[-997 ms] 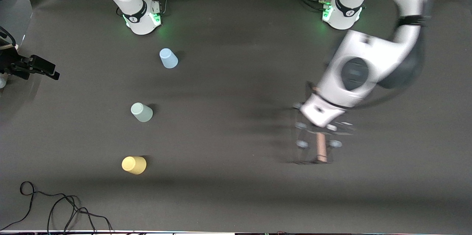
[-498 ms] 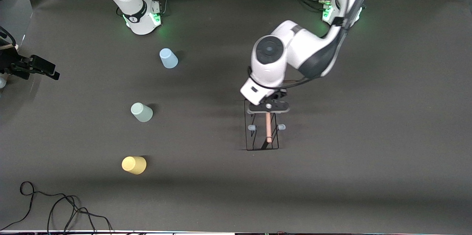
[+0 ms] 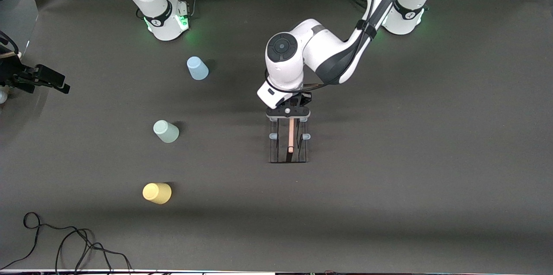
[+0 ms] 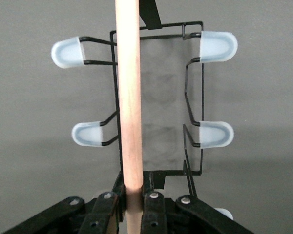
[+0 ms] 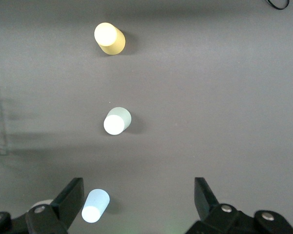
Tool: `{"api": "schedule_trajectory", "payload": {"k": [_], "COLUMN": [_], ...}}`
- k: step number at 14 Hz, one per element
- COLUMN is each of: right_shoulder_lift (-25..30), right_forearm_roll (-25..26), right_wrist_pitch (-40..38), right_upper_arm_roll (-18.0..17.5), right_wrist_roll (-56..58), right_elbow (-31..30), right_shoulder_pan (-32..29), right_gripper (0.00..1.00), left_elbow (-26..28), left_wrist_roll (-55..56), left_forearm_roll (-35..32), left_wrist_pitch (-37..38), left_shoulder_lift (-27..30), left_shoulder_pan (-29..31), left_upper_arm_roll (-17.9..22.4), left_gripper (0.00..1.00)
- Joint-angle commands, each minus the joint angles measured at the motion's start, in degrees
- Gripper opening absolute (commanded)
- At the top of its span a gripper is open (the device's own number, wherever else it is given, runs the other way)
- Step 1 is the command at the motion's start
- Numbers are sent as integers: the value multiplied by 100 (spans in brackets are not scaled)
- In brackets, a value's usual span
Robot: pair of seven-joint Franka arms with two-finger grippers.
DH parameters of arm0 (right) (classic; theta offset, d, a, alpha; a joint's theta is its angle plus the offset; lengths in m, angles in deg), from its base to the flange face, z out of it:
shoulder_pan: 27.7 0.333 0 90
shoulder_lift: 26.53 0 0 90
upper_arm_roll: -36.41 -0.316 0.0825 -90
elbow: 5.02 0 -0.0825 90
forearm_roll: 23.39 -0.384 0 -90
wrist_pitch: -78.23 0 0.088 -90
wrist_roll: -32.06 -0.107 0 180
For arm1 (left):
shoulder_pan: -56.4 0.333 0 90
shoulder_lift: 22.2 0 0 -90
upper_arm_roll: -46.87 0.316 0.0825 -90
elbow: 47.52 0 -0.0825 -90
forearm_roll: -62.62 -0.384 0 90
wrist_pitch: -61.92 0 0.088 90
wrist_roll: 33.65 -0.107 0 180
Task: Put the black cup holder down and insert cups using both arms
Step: 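Carry the black holder with the left gripper to the table center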
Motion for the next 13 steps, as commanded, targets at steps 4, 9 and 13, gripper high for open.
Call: {"api": "schedule_trajectory", "payload": {"k": [4, 9, 13], "right_shoulder_lift": [-32, -32, -41], "right_forearm_roll": [-102, -102, -111], "right_wrist_pitch": [-42, -42, -42], "right_upper_arm_roll": [27, 27, 18], "right_wrist_roll": [65, 57, 65], "right_elbow": [57, 66, 57], "right_shoulder_pan": [18, 18, 27], "right_gripper": [100, 100, 100], "left_elbow": [-66, -75, -75], "left_wrist_roll": [350, 367, 262], "left_forearm_roll": [-112, -24, -51], "left_wrist_pitch": [-143, -232, -240], "left_shoulder_lift": [-83, -118, -118], "left_shoulder_pan": [-270, -235, -191], "left_upper_arm_roll": [111, 111, 120], "left_gripper": [0, 0, 96]}}
